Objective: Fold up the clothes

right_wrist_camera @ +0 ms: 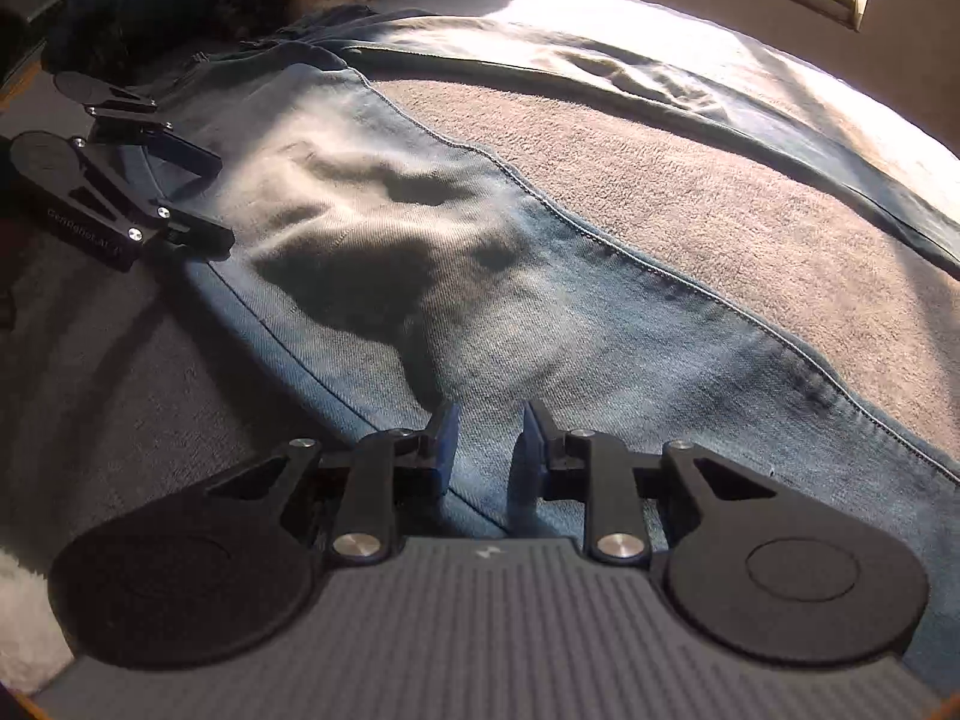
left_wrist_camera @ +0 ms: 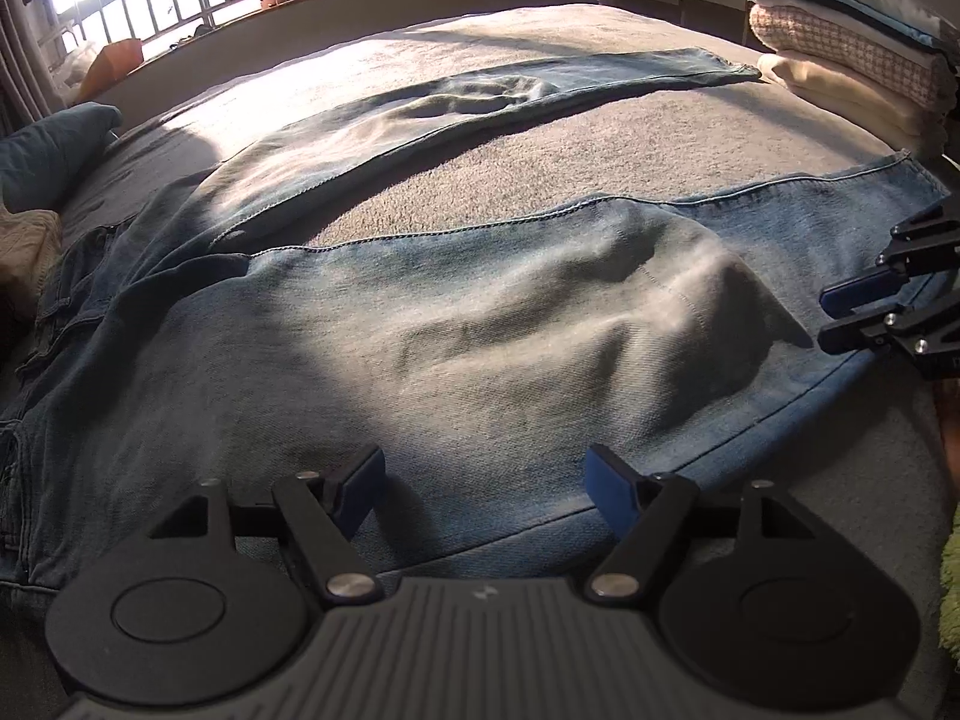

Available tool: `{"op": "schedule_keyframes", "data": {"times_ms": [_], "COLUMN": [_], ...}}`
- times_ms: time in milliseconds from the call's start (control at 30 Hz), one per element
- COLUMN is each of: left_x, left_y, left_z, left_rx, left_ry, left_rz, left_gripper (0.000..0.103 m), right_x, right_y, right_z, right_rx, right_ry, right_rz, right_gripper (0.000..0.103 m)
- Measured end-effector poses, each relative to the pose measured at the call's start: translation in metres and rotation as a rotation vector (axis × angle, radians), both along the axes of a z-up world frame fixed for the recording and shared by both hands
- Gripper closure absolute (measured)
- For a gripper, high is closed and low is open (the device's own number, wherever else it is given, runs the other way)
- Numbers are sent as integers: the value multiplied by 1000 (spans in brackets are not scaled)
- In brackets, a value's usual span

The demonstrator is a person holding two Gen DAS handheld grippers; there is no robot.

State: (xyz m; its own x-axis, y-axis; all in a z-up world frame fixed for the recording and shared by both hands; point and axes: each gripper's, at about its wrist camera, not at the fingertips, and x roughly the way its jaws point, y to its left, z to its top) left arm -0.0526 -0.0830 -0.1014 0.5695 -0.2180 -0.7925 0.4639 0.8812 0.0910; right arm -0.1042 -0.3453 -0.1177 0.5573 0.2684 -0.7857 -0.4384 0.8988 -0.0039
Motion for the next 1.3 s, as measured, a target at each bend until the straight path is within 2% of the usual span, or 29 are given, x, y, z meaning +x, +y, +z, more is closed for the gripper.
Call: {"op": "schedule_keyframes", "data": {"times_ms": [100, 200, 300, 367, 467, 567, 633, 767, 900, 1033, 1100, 1167, 1233, 1300], "left_x": [0, 1, 1, 1, 1, 1, 0, 1, 19, 29, 29, 31, 34, 44], "left_y": [3, 3, 3, 5, 14, 26, 40, 76, 104, 121, 129, 135, 141, 146], "left_z": [-1, -2, -3, -3, 0, 4, 9, 22, 29, 23, 27, 33, 38, 41], "left_rx": [-8, -7, -6, -8, -15, -22, -40, -111, -182, -168, -176, -179, -183, -180], "left_ry": [4, 4, 3, 8, 27, 47, 50, 44, 17, 27, 4, -28, -60, -98], "left_rz": [9, 13, 17, 23, 50, 81, 116, 225, 368, 474, 493, 498, 504, 510], "left_gripper": [26, 24, 24, 24, 24, 24, 24, 25, 25, 31, 31, 31, 31, 31], "right_x": [-10, -2, 19, 38, 55, 42, 29, 12, 31, 61, 65, 54, 35, 26], "right_y": [-18, -17, 9, 35, 69, 80, 84, 82, 87, 112, 124, 135, 143, 148], "right_z": [11, 29, 43, 42, 27, 8, -1, 17, 35, 24, 12, 4, 8, 15], "right_rx": [33, 72, 135, 157, 162, 119, 92, 116, 181, 201, 207, 238, 286, 295], "right_ry": [78, 40, -40, -73, -74, -48, -26, 12, -65, -90, -46, 17, 29, 11], "right_rz": [-58, -66, 8, 76, 172, 237, 279, 353, 338, 334, 360, 438, 534, 559], "right_gripper": [80, 80, 80, 80, 80, 79, 79, 80, 80, 79, 79, 79, 79, 80]}}
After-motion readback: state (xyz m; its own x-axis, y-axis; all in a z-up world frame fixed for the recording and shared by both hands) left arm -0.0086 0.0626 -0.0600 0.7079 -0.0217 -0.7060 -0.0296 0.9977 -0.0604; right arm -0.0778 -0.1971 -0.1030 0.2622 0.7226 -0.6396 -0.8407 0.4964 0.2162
